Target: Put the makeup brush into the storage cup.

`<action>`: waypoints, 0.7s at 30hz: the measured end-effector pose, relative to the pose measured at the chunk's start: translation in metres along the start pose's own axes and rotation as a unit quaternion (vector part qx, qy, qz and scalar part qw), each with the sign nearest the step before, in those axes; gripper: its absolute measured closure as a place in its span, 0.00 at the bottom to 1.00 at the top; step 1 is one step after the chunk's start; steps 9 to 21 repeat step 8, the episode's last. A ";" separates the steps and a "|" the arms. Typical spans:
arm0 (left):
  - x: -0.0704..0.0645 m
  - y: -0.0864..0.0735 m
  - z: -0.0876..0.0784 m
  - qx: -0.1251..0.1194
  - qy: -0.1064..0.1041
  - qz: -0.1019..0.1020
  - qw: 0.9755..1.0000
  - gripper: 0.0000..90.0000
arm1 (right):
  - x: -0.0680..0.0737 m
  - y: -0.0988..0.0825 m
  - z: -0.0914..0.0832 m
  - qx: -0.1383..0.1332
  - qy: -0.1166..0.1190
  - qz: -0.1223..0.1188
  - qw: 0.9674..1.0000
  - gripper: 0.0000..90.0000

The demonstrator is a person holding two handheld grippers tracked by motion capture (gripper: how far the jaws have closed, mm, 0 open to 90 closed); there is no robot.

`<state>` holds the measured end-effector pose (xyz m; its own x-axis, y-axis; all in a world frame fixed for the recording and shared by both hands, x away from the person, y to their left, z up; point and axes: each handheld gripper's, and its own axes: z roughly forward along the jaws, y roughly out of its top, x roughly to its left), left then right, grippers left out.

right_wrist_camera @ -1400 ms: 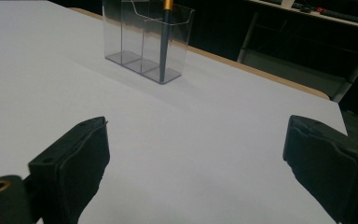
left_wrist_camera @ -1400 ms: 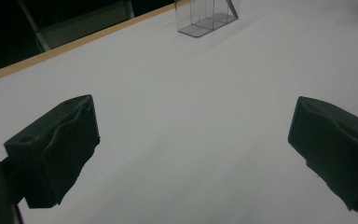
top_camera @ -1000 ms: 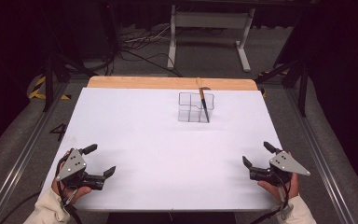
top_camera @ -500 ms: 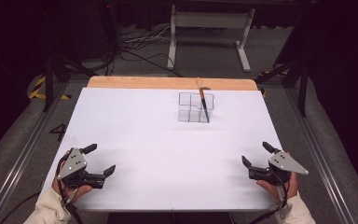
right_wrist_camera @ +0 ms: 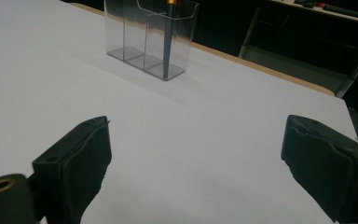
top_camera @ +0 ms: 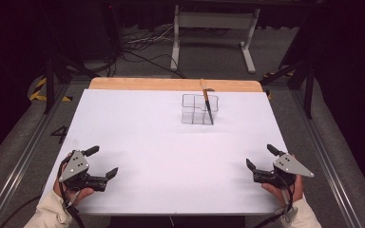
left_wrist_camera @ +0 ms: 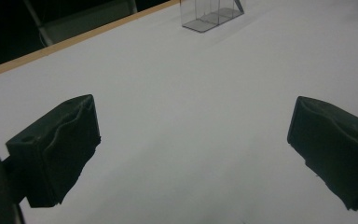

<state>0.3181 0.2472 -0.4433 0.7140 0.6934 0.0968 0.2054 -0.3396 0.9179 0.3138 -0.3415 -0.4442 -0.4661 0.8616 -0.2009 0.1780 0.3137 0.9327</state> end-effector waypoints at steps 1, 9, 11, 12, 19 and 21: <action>0.000 0.000 0.001 -0.001 0.000 0.001 1.000 0.03 | 0.000 0.000 0.000 0.000 -0.001 0.002 1.000 0.10; 0.002 0.000 0.001 0.001 0.000 -0.002 1.000 0.03 | -0.001 -0.002 0.001 0.003 0.001 0.005 1.000 0.10; 0.002 0.000 0.001 0.001 0.000 -0.002 1.000 0.03 | -0.001 -0.002 0.001 0.003 0.001 0.005 1.000 0.10; 0.002 0.000 0.001 0.001 0.000 -0.002 1.000 0.03 | -0.001 -0.002 0.001 0.003 0.001 0.005 1.000 0.10; 0.002 0.000 0.001 0.001 0.000 -0.002 1.000 0.03 | -0.001 -0.002 0.001 0.003 0.001 0.005 1.000 0.10; 0.002 0.000 0.001 0.001 0.000 -0.002 1.000 0.03 | -0.001 -0.002 0.001 0.003 0.001 0.005 1.000 0.10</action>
